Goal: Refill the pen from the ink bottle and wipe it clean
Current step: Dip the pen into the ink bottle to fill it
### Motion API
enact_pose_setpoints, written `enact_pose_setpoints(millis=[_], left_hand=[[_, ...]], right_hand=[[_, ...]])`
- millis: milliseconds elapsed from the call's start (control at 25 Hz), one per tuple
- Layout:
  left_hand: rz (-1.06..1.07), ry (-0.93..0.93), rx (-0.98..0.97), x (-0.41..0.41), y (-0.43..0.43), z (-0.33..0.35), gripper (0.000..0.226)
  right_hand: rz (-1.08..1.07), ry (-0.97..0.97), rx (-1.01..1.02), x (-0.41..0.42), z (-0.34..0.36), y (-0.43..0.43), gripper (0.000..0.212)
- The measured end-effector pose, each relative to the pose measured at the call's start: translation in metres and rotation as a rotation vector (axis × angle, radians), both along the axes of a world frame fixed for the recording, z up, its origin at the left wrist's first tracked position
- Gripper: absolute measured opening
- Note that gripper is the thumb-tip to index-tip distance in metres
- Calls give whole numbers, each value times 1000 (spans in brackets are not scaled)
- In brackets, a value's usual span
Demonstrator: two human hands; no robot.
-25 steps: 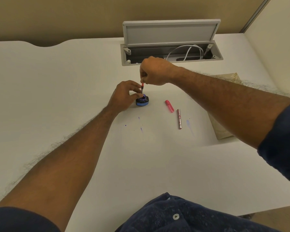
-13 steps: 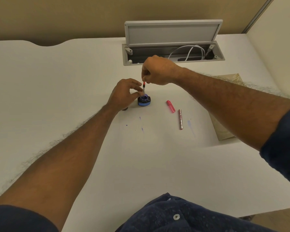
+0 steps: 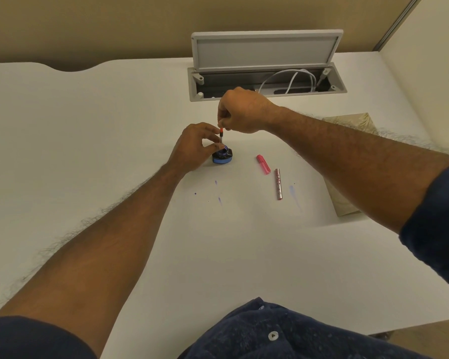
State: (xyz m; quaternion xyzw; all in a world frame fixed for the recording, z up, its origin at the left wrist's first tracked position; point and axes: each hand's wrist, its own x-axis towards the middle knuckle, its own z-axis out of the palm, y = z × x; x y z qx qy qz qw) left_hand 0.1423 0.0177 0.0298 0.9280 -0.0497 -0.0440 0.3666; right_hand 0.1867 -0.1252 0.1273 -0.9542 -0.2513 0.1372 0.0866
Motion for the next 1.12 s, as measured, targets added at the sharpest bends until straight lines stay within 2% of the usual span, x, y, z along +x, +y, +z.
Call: enact_pose_setpoints(millis=[320, 680, 1120], left_hand=[[4, -29, -69, -1, -1, -6, 17], [-17, -57, -71, 0, -3, -6, 17], [-22, -82, -105, -4, -3, -5, 16]], right_hand=[[-14, -30, -69, -2, 3, 0, 34], [18, -12, -94, -3, 5, 0, 24], [41, -31, -143, -3, 1, 2, 33]])
